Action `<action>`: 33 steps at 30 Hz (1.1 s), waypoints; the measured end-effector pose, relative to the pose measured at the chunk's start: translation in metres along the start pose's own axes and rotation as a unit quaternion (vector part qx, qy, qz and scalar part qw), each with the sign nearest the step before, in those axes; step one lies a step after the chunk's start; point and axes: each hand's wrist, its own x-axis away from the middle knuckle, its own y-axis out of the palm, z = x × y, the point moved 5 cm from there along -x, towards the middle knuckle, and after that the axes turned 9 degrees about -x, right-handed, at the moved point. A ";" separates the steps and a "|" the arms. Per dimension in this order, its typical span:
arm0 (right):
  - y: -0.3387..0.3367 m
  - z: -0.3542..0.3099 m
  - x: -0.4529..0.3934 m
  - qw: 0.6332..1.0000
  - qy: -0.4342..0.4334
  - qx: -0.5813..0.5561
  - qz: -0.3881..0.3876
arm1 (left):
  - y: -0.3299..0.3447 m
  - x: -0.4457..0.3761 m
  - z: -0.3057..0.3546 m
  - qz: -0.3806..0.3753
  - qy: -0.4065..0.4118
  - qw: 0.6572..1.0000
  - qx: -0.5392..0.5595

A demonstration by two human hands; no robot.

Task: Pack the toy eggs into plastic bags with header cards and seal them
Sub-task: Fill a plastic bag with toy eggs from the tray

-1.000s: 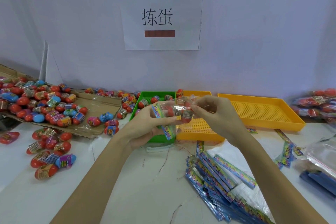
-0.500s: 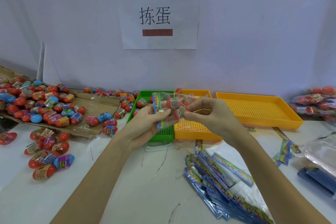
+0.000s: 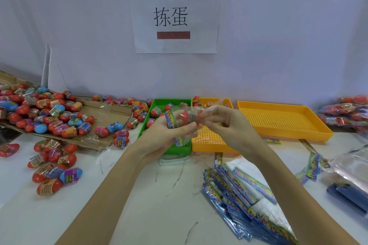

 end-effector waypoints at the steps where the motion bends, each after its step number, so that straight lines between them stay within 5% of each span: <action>1: -0.001 -0.003 0.000 1.000 -0.019 0.018 0.006 | -0.001 0.001 0.003 0.010 0.007 0.999 -0.038; 6: 0.006 -0.010 0.002 0.986 -0.076 0.146 0.014 | -0.014 0.004 0.012 0.124 0.064 0.935 -0.327; 11: 0.012 -0.009 0.003 0.975 -0.084 0.202 0.030 | -0.008 0.003 0.009 0.068 0.072 0.945 -0.311; 17: 0.022 -0.021 0.007 0.986 -0.132 0.105 -0.014 | -0.009 0.004 0.012 0.079 0.100 0.921 -0.368; 25: -0.020 -0.026 0.005 0.977 -0.133 -0.082 0.143 | -0.038 0.006 0.013 0.154 0.070 0.944 -0.282; 29: -0.029 0.009 -0.006 0.977 -0.053 0.088 0.184 | -0.054 0.006 0.004 0.214 0.033 0.962 -0.165; 33: -0.021 0.038 -0.036 0.947 0.004 0.304 0.108 | -0.059 0.004 -0.001 0.227 0.021 0.965 -0.132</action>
